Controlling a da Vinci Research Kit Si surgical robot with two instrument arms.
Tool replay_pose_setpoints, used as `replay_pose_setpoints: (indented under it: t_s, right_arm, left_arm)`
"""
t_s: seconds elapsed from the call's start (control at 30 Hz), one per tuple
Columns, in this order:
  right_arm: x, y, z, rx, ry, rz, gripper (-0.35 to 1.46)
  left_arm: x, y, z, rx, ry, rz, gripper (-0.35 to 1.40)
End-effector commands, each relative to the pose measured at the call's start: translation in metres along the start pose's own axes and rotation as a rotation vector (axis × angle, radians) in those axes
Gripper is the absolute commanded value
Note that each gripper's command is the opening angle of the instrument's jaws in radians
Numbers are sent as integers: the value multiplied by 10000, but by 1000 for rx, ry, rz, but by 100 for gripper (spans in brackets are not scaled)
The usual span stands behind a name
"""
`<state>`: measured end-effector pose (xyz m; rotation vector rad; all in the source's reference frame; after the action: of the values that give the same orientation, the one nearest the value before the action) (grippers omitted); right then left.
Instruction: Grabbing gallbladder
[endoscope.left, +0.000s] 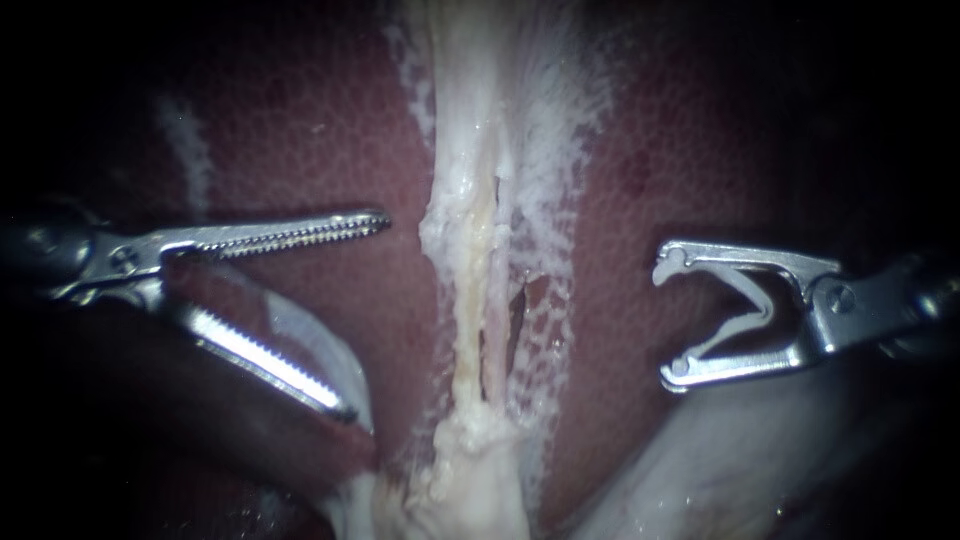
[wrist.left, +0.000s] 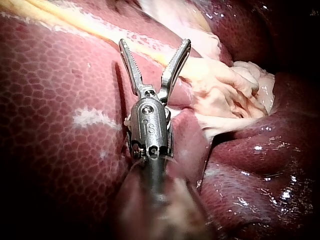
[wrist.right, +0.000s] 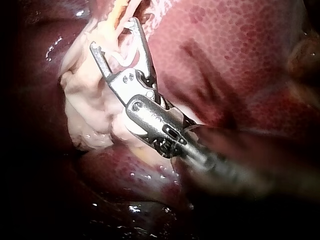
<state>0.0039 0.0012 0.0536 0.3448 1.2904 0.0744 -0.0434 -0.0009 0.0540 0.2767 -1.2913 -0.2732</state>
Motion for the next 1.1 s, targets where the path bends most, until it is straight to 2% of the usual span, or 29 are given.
replay_pose_setpoints:
  t_s: [0.03,0.17,0.3,0.57,0.87,1.1]
  right_arm:
    - [0,0,0,0,0,0,60]
    - [0,0,0,0,0,0,60]
    - [0,0,0,0,0,0,60]
    - [0,0,0,0,0,0,60]
    - [0,0,0,0,0,0,60]
    - [0,0,0,0,0,0,60]
  left_arm:
    - [0,0,0,0,0,0,108]
    - [0,0,0,-5,1,6,106]
    - [-2,3,-1,-40,7,-32,103]
    - [-10,12,8,-138,11,-161,88]
    - [-5,17,29,-194,58,-268,69]
    - [9,26,38,-222,96,-302,59]
